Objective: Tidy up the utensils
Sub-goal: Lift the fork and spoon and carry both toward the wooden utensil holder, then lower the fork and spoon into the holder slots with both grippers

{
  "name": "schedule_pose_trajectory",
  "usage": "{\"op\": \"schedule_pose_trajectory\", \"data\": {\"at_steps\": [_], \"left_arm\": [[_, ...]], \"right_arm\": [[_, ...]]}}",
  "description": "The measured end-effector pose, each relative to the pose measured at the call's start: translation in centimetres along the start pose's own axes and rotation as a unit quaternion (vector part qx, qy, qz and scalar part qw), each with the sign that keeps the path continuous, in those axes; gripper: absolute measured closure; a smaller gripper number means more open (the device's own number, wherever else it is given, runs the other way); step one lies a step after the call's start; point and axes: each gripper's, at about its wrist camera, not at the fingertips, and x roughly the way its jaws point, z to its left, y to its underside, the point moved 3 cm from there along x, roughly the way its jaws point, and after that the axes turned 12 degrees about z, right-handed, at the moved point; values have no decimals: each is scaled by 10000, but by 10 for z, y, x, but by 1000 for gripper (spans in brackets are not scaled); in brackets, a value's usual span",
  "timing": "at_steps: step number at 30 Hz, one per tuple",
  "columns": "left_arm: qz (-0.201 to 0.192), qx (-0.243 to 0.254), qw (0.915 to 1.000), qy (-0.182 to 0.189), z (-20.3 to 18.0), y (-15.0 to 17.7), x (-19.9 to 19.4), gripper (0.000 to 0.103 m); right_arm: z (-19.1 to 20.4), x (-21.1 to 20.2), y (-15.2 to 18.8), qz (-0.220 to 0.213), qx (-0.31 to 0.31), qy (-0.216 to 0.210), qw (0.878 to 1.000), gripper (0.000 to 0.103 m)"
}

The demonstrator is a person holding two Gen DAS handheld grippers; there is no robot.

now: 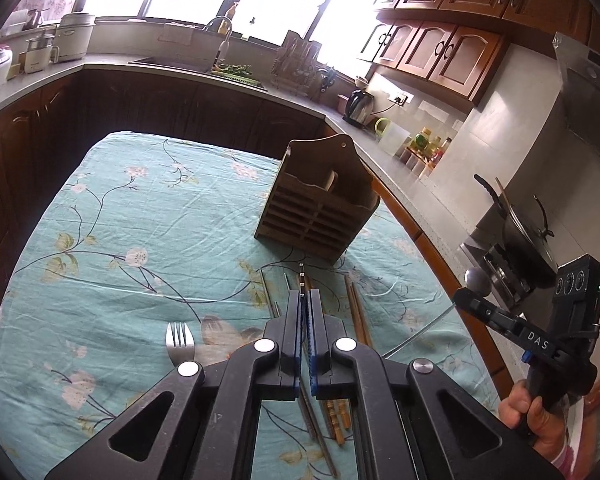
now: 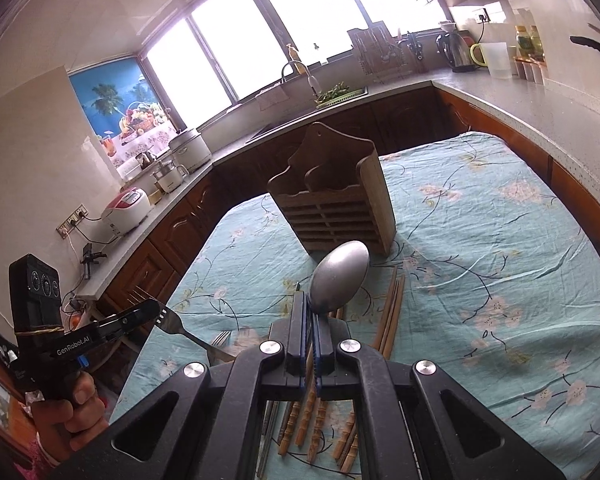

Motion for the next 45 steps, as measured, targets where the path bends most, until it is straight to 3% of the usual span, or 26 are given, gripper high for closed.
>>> {"op": "schedule_pose_trajectory", "data": {"at_steps": [13,26,35,45], "left_arm": [[-327,-26,9991,269,1,-33,-8,103],[-867,192,9939,658,-8,-108,5,103],[-965,41,9891,1111,8,-175,60,103],[-846,-273,9866,1371,42,-221,156,103]], "right_arm": [[-1,-7,-30,-348,-109,122,9993,101],[-14,-9,-97,-911,-211,490,9944,101],[-12,-4,-155,-1291,-471,860,9868,101],[-19,60,-172,-786,-754,1201,9868,101]]}}
